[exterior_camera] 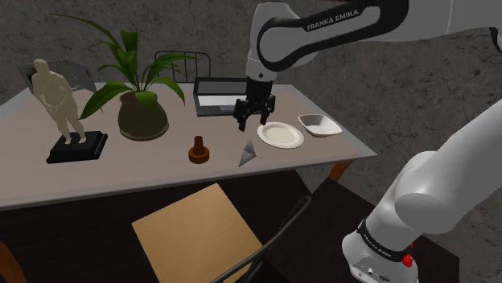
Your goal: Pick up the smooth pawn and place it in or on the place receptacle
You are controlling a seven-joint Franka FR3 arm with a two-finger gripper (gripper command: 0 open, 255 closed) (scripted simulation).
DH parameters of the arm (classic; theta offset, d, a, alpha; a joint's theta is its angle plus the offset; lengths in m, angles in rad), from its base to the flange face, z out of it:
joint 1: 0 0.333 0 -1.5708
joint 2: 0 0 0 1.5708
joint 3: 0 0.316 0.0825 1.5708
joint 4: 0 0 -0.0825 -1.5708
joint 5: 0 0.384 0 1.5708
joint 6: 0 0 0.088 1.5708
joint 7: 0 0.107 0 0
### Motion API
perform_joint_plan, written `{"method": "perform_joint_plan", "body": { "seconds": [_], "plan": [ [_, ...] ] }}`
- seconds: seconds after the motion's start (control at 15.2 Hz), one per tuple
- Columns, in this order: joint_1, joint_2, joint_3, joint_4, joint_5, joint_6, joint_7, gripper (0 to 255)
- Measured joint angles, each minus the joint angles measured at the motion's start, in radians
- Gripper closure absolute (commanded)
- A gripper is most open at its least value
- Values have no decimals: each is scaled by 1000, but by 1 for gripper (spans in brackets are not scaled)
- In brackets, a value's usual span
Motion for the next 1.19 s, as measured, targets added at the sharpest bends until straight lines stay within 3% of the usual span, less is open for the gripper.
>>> {"method": "perform_joint_plan", "body": {
  "seconds": [0.4, 1.19],
  "plan": [
    [12, 221, 31, 152, -55, 81, 65, 0],
    [86, 677, 29, 600, -191, 104, 177, 0]
  ]
}}
